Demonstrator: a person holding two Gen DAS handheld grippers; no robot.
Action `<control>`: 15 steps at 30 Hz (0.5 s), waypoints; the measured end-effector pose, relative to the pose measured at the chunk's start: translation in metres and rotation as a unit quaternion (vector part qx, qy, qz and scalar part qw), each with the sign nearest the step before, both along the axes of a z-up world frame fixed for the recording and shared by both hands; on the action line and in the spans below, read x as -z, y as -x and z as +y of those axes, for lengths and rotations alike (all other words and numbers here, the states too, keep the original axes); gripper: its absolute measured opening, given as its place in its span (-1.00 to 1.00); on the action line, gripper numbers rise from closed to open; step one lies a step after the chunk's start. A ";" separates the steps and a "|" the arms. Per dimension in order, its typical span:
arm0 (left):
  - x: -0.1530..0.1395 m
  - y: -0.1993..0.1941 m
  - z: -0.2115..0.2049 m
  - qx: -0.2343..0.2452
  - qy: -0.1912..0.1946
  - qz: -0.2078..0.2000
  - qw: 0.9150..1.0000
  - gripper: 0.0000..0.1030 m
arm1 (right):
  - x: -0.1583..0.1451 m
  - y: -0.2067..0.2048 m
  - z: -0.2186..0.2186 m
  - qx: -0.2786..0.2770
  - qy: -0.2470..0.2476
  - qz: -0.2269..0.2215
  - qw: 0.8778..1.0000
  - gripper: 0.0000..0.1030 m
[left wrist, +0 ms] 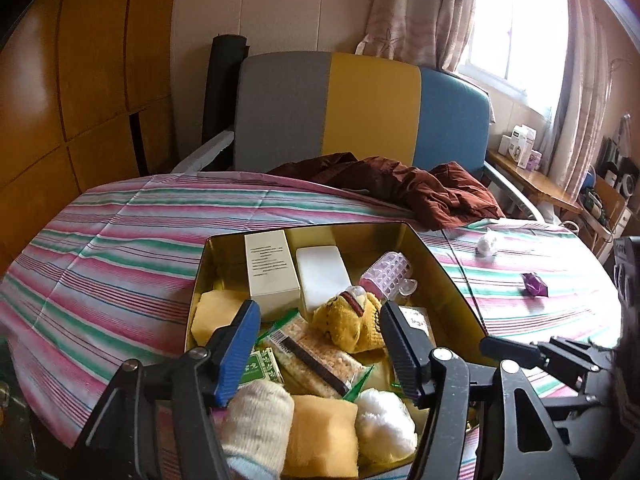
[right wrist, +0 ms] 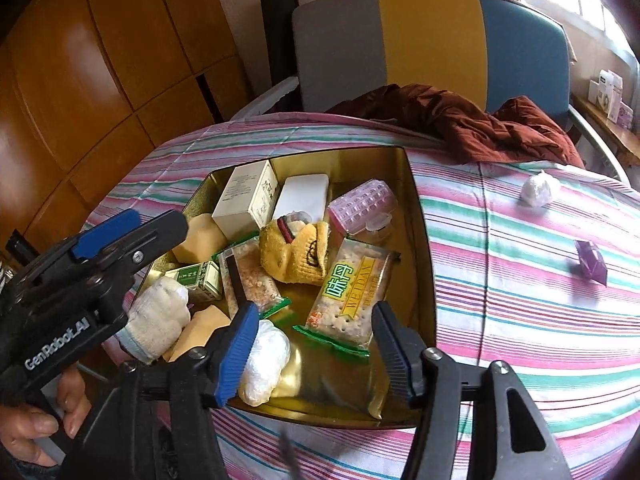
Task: Organize objects
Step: 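Release the cracker bar and cotton bag into the tray and withdraw both tools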
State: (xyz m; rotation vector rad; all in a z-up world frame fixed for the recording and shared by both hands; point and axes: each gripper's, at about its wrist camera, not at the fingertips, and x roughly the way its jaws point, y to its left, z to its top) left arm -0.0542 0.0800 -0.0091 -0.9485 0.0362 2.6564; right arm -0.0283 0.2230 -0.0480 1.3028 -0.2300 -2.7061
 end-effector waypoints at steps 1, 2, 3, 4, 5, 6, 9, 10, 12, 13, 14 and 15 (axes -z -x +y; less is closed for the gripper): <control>-0.001 -0.001 0.000 0.001 0.001 0.001 1.000 0.25 | -0.001 0.000 0.001 0.003 -0.004 0.002 1.000 0.17; -0.002 -0.004 0.001 0.004 0.003 0.003 1.000 0.25 | -0.003 -0.001 0.003 0.008 -0.009 0.004 1.000 0.18; -0.003 -0.005 0.002 0.006 0.003 0.005 1.000 0.26 | -0.004 -0.001 0.005 0.012 -0.012 0.005 1.000 0.18; -0.004 -0.006 0.002 0.008 0.004 0.006 1.000 0.26 | -0.006 -0.002 0.007 0.016 -0.015 0.006 1.000 0.19; -0.005 -0.008 0.004 0.011 0.006 0.009 1.000 0.27 | -0.007 -0.003 0.011 0.024 -0.017 0.008 1.000 0.19; -0.007 -0.010 0.005 0.015 0.007 0.012 1.000 0.28 | -0.008 -0.004 0.014 0.029 -0.018 0.008 0.999 0.19; -0.010 -0.013 0.010 0.024 0.011 0.018 0.999 0.29 | -0.010 -0.005 0.029 0.052 -0.020 0.006 0.998 0.19; -0.011 -0.015 0.011 0.028 0.012 0.019 0.999 0.30 | -0.010 -0.005 0.033 0.058 -0.019 0.005 0.998 0.19; -0.014 -0.016 0.016 0.036 0.015 0.021 0.999 0.30 | -0.011 -0.005 0.045 0.073 -0.018 0.003 0.997 0.19; -0.014 -0.017 0.018 0.039 0.016 0.022 0.999 0.30 | -0.011 -0.006 0.051 0.081 -0.019 0.002 0.997 0.19; -0.015 -0.018 0.021 0.044 0.019 0.022 0.999 0.31 | -0.012 -0.006 0.056 0.086 -0.018 0.001 0.996 0.19; -0.015 -0.019 0.024 0.049 0.021 0.022 0.998 0.31 | -0.012 -0.006 0.062 0.091 -0.019 0.000 0.996 0.19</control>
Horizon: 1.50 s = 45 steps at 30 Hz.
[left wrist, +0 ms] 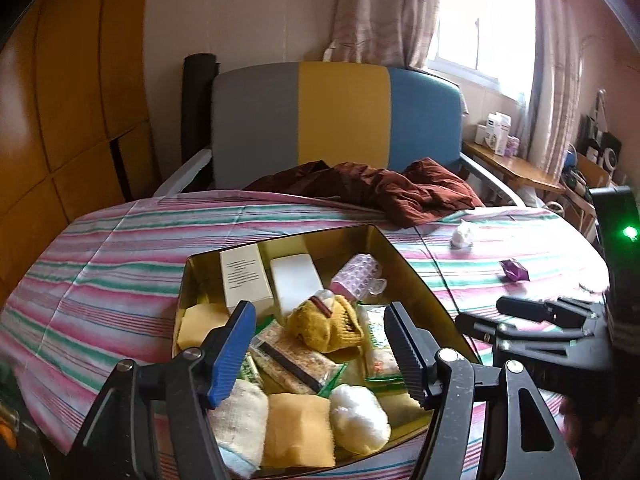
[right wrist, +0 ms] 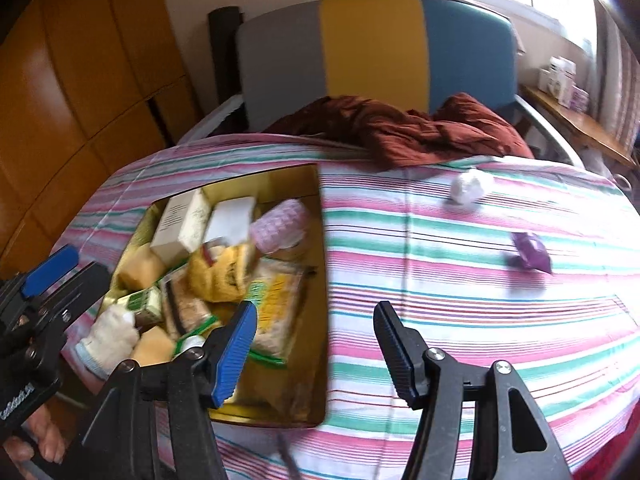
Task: Organize objects
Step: 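Release the cracker bar and cotton bag into the tray and withdraw both tools, then grasp the purple packet with the right tool while the left tool grasps the other cotton bag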
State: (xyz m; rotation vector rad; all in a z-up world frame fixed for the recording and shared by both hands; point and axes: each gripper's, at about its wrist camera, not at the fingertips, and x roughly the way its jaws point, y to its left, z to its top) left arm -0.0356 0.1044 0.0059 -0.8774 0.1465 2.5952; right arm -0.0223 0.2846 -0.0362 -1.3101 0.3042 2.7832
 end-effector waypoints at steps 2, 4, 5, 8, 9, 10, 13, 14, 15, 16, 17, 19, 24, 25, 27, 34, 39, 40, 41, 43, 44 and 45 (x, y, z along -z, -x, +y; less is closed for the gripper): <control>0.000 -0.002 0.005 0.008 0.003 0.000 1.000 0.32 | -0.001 -0.001 0.011 0.010 -0.003 -0.001 1.000 0.19; 0.000 -0.002 0.012 0.015 0.007 0.000 1.000 0.32 | -0.001 -0.001 0.023 0.019 -0.005 -0.001 1.000 0.19; 0.000 -0.002 0.014 0.019 0.009 -0.001 1.000 0.33 | -0.002 -0.001 0.028 0.023 -0.006 -0.002 1.000 0.19; 0.000 -0.004 0.026 0.032 0.016 0.001 0.999 0.34 | -0.002 0.000 0.047 0.036 -0.009 -0.004 0.999 0.19; 0.000 -0.004 0.030 0.036 0.018 0.001 0.999 0.35 | -0.002 0.001 0.054 0.041 -0.011 -0.006 0.999 0.19; 0.000 -0.004 0.035 0.041 0.021 0.001 0.999 0.35 | -0.002 0.001 0.060 0.046 -0.013 -0.007 0.999 0.19; 0.001 -0.004 0.046 0.054 0.027 0.002 0.998 0.35 | -0.002 0.002 0.082 0.060 -0.014 -0.011 0.998 0.19; 0.001 -0.004 0.050 0.058 0.029 0.003 0.998 0.36 | -0.001 0.003 0.090 0.066 -0.013 -0.012 0.998 0.19; 0.001 -0.004 0.054 0.063 0.031 0.003 0.998 0.35 | -0.001 0.003 0.099 0.072 -0.013 -0.014 0.997 0.19; 0.001 -0.004 0.059 0.069 0.032 0.003 0.997 0.36 | -0.001 0.002 0.107 0.078 -0.012 -0.016 0.997 0.19; 0.001 -0.004 0.062 0.072 0.033 0.004 0.997 0.36 | 0.000 0.002 0.117 0.086 -0.010 -0.018 0.996 0.19; 0.002 -0.003 0.071 0.081 0.037 0.003 0.996 0.36 | 0.001 0.002 0.134 0.100 -0.006 -0.022 0.995 0.19; 0.005 -0.002 0.088 0.098 0.042 0.000 0.994 0.36 | 0.007 0.000 0.171 0.122 -0.010 -0.041 0.992 0.19; 0.006 -0.002 0.091 0.101 0.043 -0.001 0.994 0.36 | 0.008 0.000 0.177 0.125 -0.010 -0.044 0.991 0.19; 0.008 0.000 0.097 0.106 0.047 -0.003 0.993 0.36 | 0.012 0.002 0.189 0.129 -0.006 -0.050 0.990 0.19; 0.015 0.005 0.113 0.119 0.054 -0.011 0.991 0.37 | 0.024 0.016 0.223 0.134 -0.005 -0.066 0.989 0.34; 0.022 0.008 0.119 0.125 0.057 -0.021 0.990 0.37 | 0.038 0.031 0.233 0.124 -0.018 -0.084 0.989 0.42; 0.023 0.009 0.120 0.126 0.059 -0.023 0.990 0.37 | 0.041 0.035 0.234 0.121 -0.020 -0.088 0.989 0.42; 0.025 0.010 0.122 0.127 0.060 -0.025 0.990 0.37 | 0.045 0.039 0.235 0.118 -0.023 -0.092 0.988 0.42; 0.027 0.012 0.125 0.129 0.061 -0.030 0.989 0.37 | 0.052 0.047 0.235 0.111 -0.026 -0.098 0.989 0.42; 0.028 0.013 0.127 0.131 0.061 -0.033 0.989 0.37 | 0.056 0.052 0.236 0.110 -0.028 -0.101 0.988 0.42; 0.029 0.013 0.129 0.132 0.061 -0.035 0.989 0.37 | 0.058 0.054 0.236 0.111 -0.028 -0.102 0.988 0.42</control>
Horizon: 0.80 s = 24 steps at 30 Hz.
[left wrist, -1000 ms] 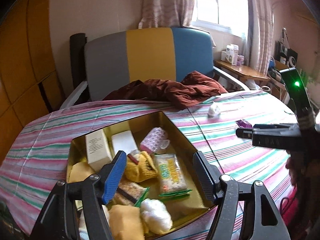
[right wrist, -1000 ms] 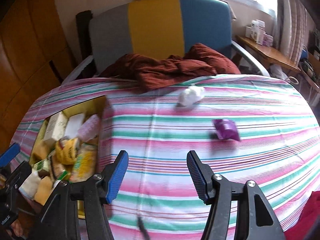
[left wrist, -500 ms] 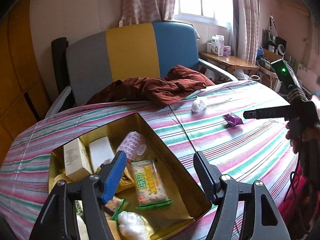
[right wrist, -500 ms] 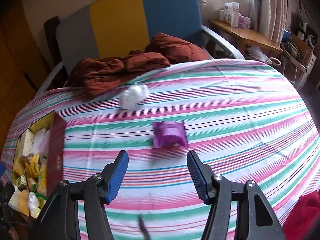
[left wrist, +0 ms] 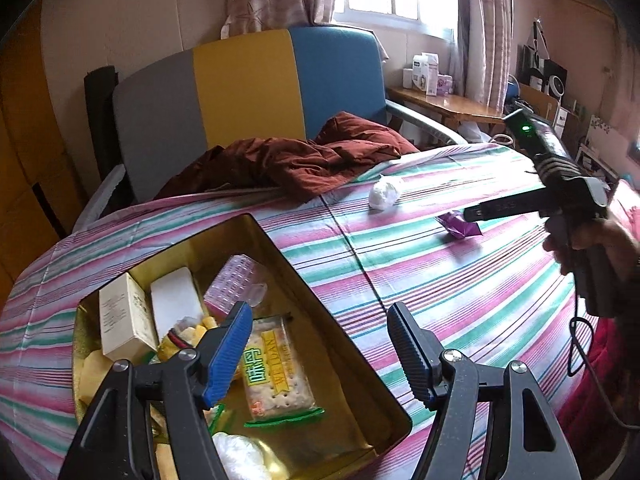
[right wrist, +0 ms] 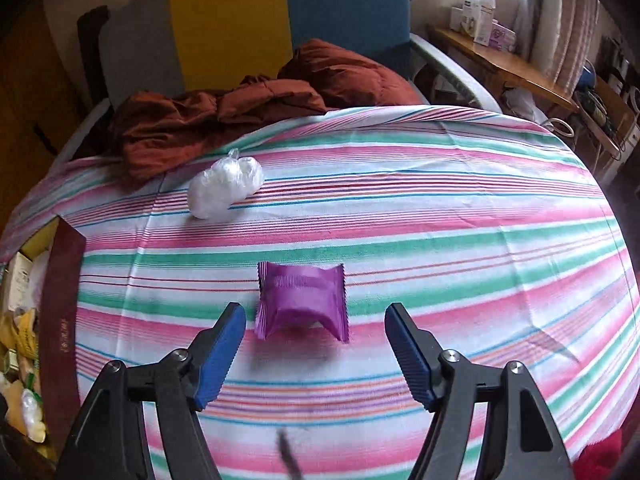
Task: Organize objects
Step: 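Grasp the purple packet with the right tool while the left tool grasps the other cotton bag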
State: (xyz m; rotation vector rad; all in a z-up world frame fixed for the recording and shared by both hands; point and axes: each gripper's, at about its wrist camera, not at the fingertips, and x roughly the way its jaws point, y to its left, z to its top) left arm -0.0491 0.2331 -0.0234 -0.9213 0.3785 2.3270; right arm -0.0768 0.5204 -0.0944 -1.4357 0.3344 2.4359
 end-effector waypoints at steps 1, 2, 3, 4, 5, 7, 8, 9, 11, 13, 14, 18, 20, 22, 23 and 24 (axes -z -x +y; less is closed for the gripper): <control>0.001 0.001 0.002 0.001 0.001 -0.001 1.000 0.37 | 0.003 0.003 0.000 0.000 -0.001 -0.001 1.000 0.42; 0.001 0.002 0.004 0.001 0.002 -0.001 1.000 0.37 | 0.005 0.006 -0.001 -0.002 -0.003 -0.001 1.000 0.42; 0.002 0.003 0.006 0.003 0.003 -0.001 1.000 0.37 | 0.007 0.008 -0.001 -0.006 -0.003 -0.002 1.000 0.42; 0.002 0.003 0.008 0.005 0.004 -0.001 1.000 0.37 | 0.009 0.009 0.000 -0.007 0.005 -0.003 1.000 0.42; 0.002 0.004 0.010 0.006 0.004 -0.002 1.000 0.37 | 0.013 0.010 0.004 0.001 0.023 -0.006 1.000 0.42; 0.002 0.006 0.013 0.008 0.004 -0.005 1.000 0.37 | 0.019 0.009 0.017 0.034 0.054 -0.012 0.998 0.42; 0.003 0.007 0.015 0.008 0.003 -0.007 1.000 0.37 | 0.020 0.007 0.023 0.047 0.062 -0.007 0.997 0.42; 0.003 0.009 0.017 0.009 0.002 -0.010 1.000 0.37 | 0.019 0.005 0.031 0.065 0.077 0.001 0.995 0.42; 0.004 0.011 0.023 0.012 0.003 -0.011 1.000 0.37 | 0.020 -0.003 0.049 0.102 0.128 0.019 0.986 0.42; 0.005 0.012 0.027 0.015 0.004 -0.011 1.000 0.37 | 0.024 -0.010 0.060 0.119 0.200 0.030 0.972 0.42; 0.005 0.013 0.030 0.018 0.004 -0.012 1.000 0.37 | 0.025 -0.013 0.062 0.118 0.235 0.035 0.964 0.42; 0.005 0.018 0.042 0.023 0.006 -0.015 1.000 0.39 | 0.022 -0.016 0.056 0.105 0.265 0.042 0.958 0.42; 0.005 0.020 0.046 0.025 0.005 -0.016 1.000 0.40 | 0.021 -0.014 0.053 0.101 0.263 0.042 0.959 0.42; 0.005 0.021 0.051 0.029 0.006 -0.015 0.999 0.41 | 0.009 -0.011 0.045 0.098 0.199 0.047 0.974 0.42; 0.005 0.021 0.053 0.030 0.006 -0.016 0.999 0.41 | 0.004 -0.009 0.043 0.089 0.177 0.053 0.979 0.43; 0.006 0.022 0.054 0.031 0.007 -0.016 0.999 0.41 | 0.003 -0.005 0.040 0.077 0.167 0.055 0.982 0.44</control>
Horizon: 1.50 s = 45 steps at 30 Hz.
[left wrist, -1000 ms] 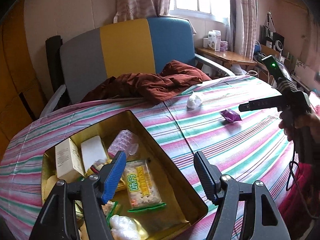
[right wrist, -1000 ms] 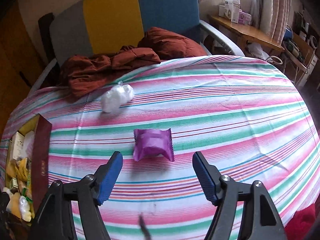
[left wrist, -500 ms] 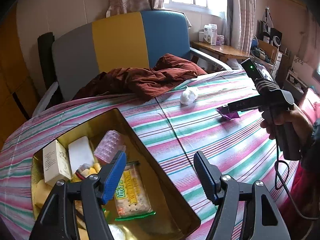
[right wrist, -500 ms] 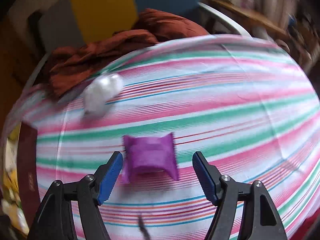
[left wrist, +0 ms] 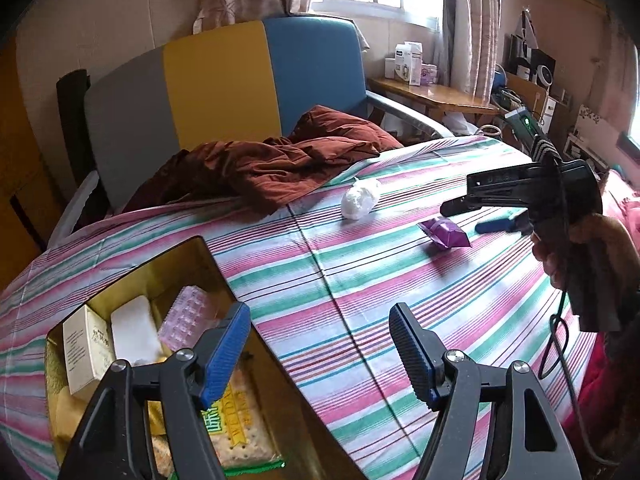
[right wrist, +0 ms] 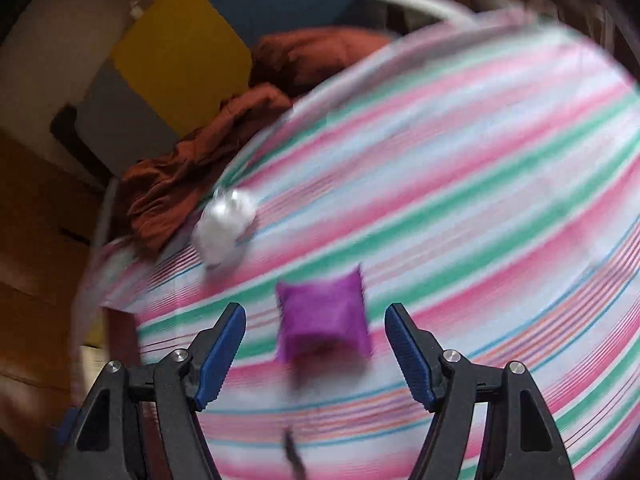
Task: Organize objects
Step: 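Grasp the purple packet with the right tool while the left tool grasps the other cotton bag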
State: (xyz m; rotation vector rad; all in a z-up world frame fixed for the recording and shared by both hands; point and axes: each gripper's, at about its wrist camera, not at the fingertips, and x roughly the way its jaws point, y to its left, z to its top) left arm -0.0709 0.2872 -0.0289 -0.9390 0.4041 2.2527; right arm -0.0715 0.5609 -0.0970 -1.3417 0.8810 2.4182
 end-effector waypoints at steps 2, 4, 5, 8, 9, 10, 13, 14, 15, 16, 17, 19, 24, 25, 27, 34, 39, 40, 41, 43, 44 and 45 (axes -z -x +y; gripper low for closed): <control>0.001 0.001 0.002 0.002 0.001 -0.002 1.000 0.41 | 0.002 0.010 -0.004 -0.026 -0.022 -0.002 0.999 0.49; 0.003 0.002 0.005 0.004 0.002 -0.007 1.000 0.41 | 0.003 0.019 -0.007 -0.044 -0.049 -0.004 0.998 0.49; 0.005 0.002 0.006 0.006 0.004 -0.009 1.000 0.41 | 0.005 0.025 -0.010 -0.057 -0.054 -0.004 0.997 0.49; 0.008 0.005 0.010 0.010 0.008 -0.014 1.000 0.41 | 0.014 0.037 -0.009 -0.084 -0.057 -0.011 0.995 0.49; 0.008 0.005 0.011 0.011 0.009 -0.016 1.000 0.41 | 0.017 0.041 -0.010 -0.095 -0.061 -0.014 0.994 0.49; 0.009 0.007 0.013 0.013 0.010 -0.019 1.000 0.41 | 0.018 0.044 -0.012 -0.105 -0.064 -0.017 0.992 0.49; 0.011 0.012 0.019 0.016 0.011 -0.031 0.999 0.41 | 0.027 0.052 -0.018 -0.129 -0.069 -0.036 0.988 0.49; 0.012 0.014 0.022 0.016 0.012 -0.033 0.999 0.41 | 0.028 0.052 -0.020 -0.137 -0.070 -0.044 0.987 0.49; 0.012 0.016 0.024 0.017 0.013 -0.034 0.999 0.41 | 0.029 0.050 -0.022 -0.144 -0.072 -0.053 0.986 0.49; 0.013 0.018 0.027 0.018 0.015 -0.035 0.999 0.41 | 0.029 0.049 -0.023 -0.146 -0.074 -0.061 0.985 0.49; 0.013 0.019 0.028 0.019 0.016 -0.038 0.999 0.41 | 0.029 0.047 -0.024 -0.147 -0.077 -0.069 0.984 0.49; 0.015 0.024 0.033 0.019 0.018 -0.044 0.999 0.41 | 0.027 0.043 -0.025 -0.151 -0.079 -0.076 0.983 0.49; 0.017 0.033 0.046 0.023 0.032 -0.038 0.998 0.41 | 0.026 0.039 -0.025 -0.150 -0.081 -0.085 0.982 0.49; 0.017 0.035 0.049 0.024 0.035 -0.037 0.998 0.41 | 0.027 0.039 -0.025 -0.151 -0.081 -0.087 0.981 0.48; 0.018 0.041 0.056 0.023 0.036 -0.045 0.998 0.41 | 0.029 0.039 -0.024 -0.146 -0.086 -0.097 0.981 0.42; 0.021 0.065 0.086 0.018 0.036 -0.064 0.997 0.41 | 0.024 0.036 -0.021 -0.133 -0.095 -0.097 0.982 0.21; 0.028 0.088 0.112 0.016 0.043 -0.072 0.996 0.41 | 0.020 0.035 -0.021 -0.132 -0.103 -0.100 0.981 0.14; 0.029 0.091 0.117 0.018 0.044 -0.072 0.996 0.41 | 0.020 0.034 -0.021 -0.131 -0.103 -0.101 0.981 0.13; 0.030 0.096 0.123 0.022 0.047 -0.069 0.996 0.41 | 0.020 0.034 -0.021 -0.131 -0.104 -0.104 0.980 0.03; 0.033 0.104 0.135 0.028 0.052 -0.059 0.996 0.41 | 0.022 0.037 -0.017 -0.129 -0.108 -0.110 0.980 0.03; 0.035 0.109 0.142 0.033 0.055 -0.059 0.996 0.41 | 0.023 0.037 -0.017 -0.128 -0.108 -0.111 0.980 0.03; 0.038 0.114 0.148 0.038 0.059 -0.062 0.996 0.41 | 0.024 0.037 -0.017 -0.128 -0.108 -0.111 0.980 0.03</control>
